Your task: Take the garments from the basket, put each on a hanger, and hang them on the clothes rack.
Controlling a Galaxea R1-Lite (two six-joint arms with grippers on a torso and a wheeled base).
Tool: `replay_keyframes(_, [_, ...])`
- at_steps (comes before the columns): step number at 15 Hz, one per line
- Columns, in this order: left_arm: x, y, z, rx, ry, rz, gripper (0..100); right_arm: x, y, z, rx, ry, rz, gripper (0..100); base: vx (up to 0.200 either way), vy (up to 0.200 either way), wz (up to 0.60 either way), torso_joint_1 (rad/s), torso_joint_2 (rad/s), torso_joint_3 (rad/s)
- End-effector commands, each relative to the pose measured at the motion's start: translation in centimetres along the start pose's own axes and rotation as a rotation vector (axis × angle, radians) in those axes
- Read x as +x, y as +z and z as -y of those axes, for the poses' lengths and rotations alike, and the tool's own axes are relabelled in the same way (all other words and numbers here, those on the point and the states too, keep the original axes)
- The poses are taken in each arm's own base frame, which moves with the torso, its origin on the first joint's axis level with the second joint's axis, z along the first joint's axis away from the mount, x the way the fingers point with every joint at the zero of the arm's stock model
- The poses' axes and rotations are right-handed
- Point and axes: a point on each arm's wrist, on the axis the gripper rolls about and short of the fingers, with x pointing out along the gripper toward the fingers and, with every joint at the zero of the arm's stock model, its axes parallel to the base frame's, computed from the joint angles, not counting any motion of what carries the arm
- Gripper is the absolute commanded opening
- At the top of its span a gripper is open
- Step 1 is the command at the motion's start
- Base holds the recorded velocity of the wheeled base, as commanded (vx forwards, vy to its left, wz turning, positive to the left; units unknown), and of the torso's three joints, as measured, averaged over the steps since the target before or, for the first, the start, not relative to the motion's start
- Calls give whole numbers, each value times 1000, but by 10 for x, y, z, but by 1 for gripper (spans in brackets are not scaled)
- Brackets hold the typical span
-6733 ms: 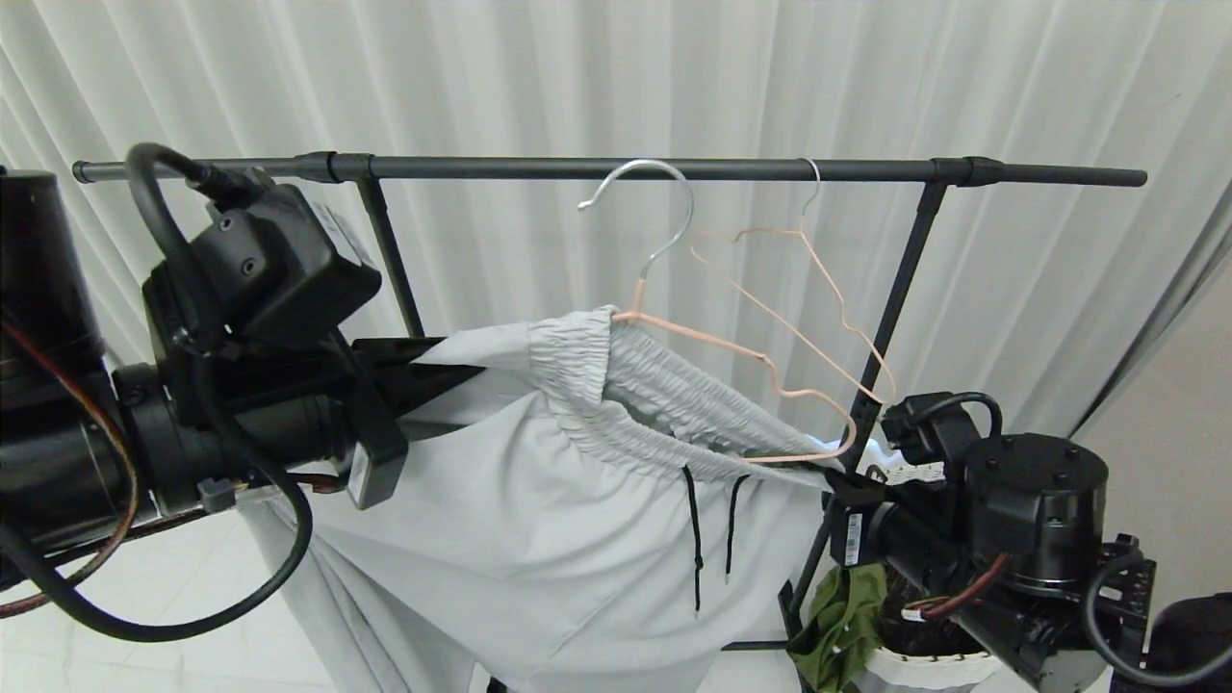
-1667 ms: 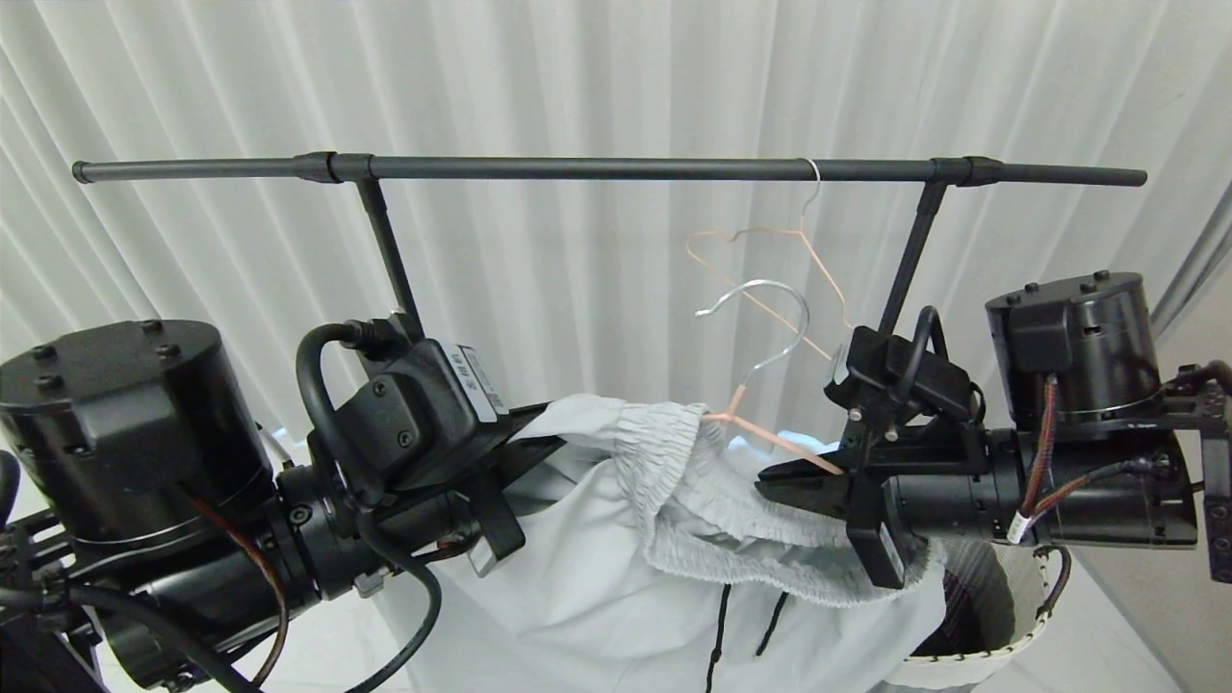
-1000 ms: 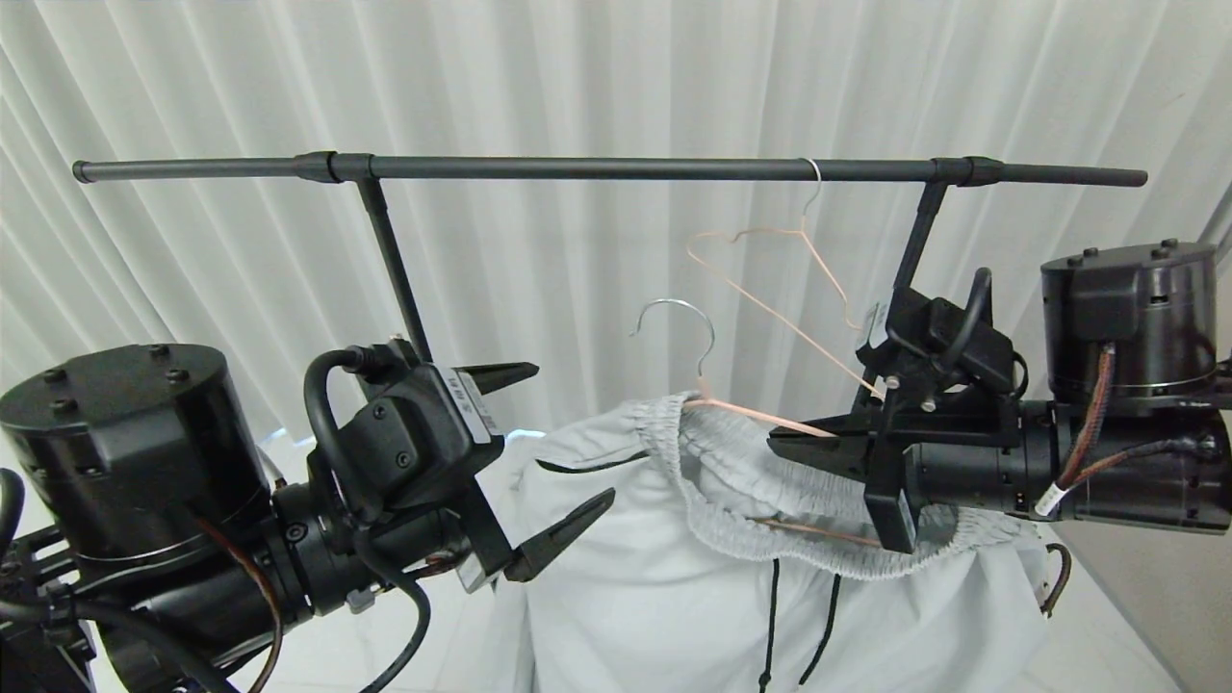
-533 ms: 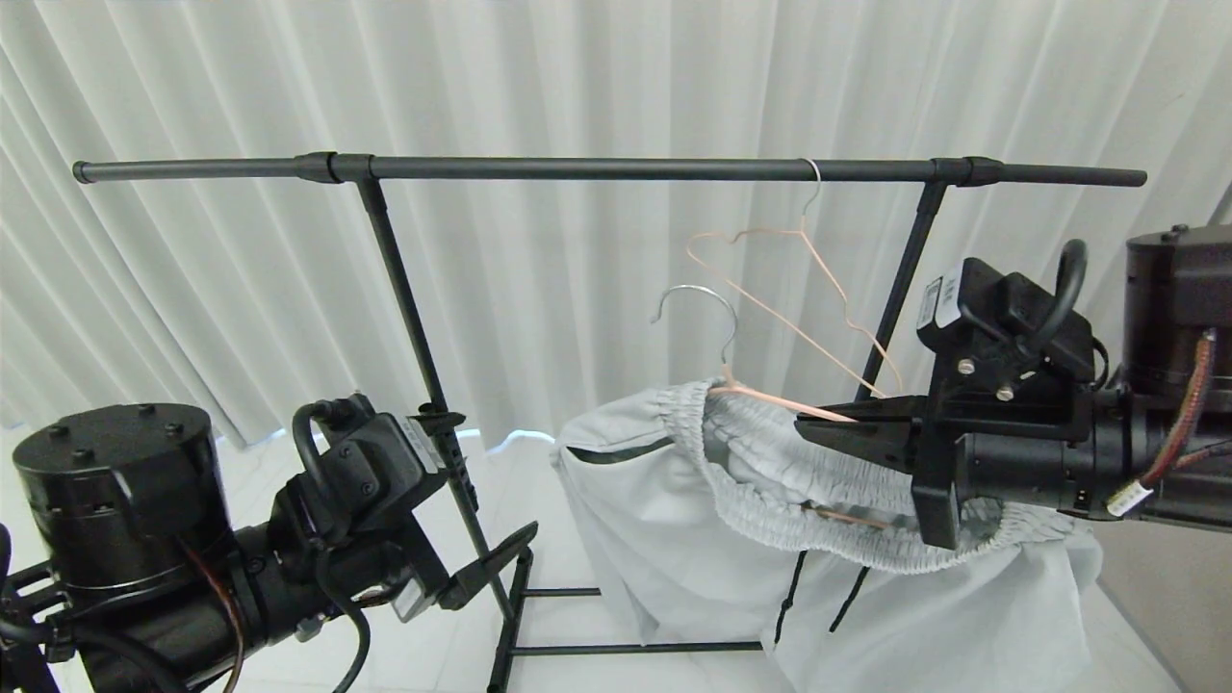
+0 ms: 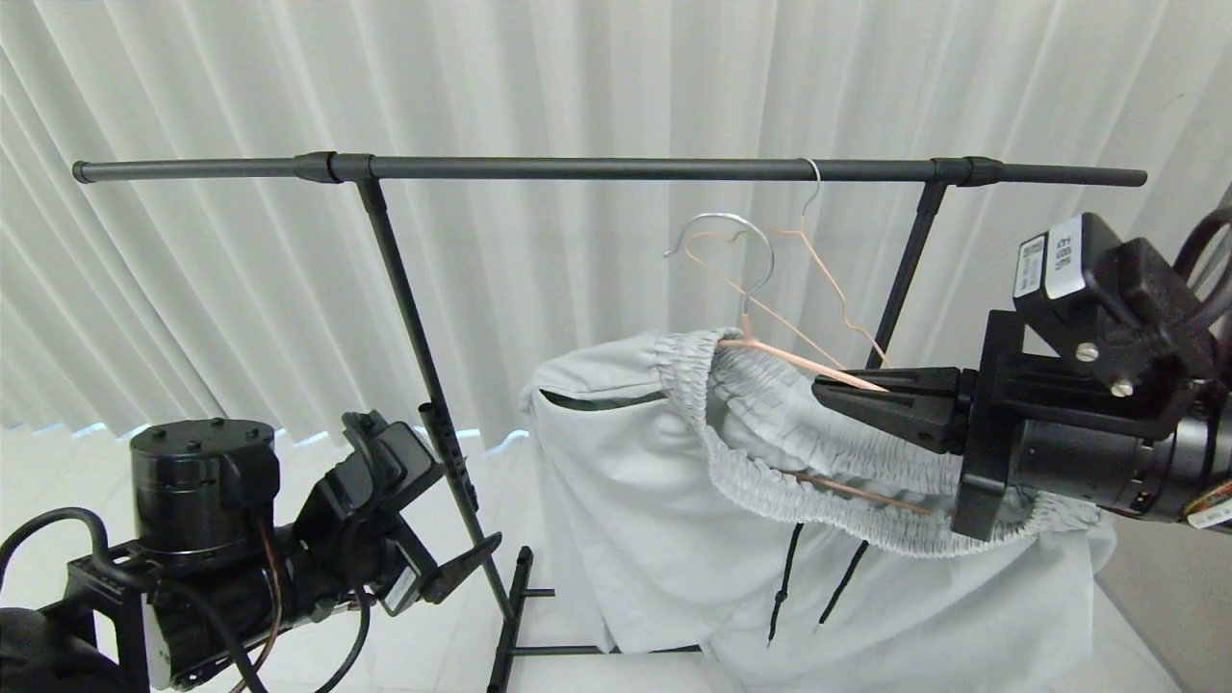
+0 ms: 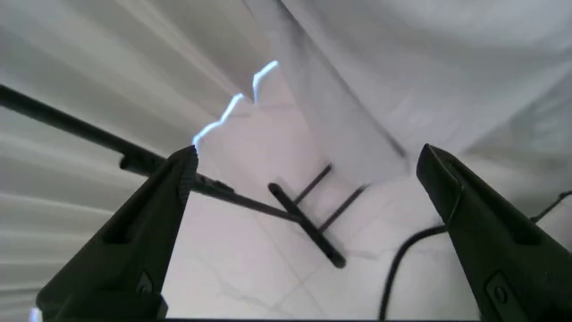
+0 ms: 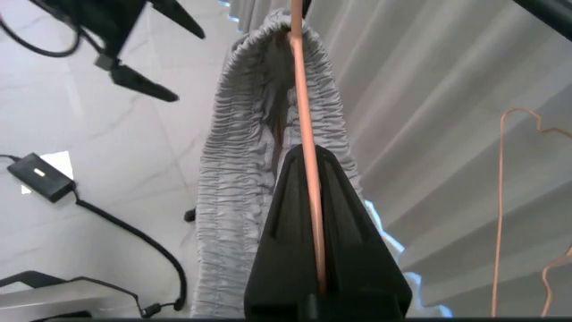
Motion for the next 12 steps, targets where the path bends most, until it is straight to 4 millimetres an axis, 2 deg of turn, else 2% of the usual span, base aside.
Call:
replay_keyframes(1, [10, -4, -4, -46, 0, -25, 100, -2, 5, -3, -8, 8, 20, 0, 0, 0, 0, 0, 0, 0])
replay_keyframes(5, [10, -6, -10, -83, 25, -31, 100, -6, 15, -17, -22, 59, 62, 0, 0, 0, 0, 0, 0, 0])
replay_keyframes(12, [12, -18, -38, -109, 155, -23, 100, -5, 26, -31, -34, 90, 93, 0, 0, 0, 0, 0, 0, 0])
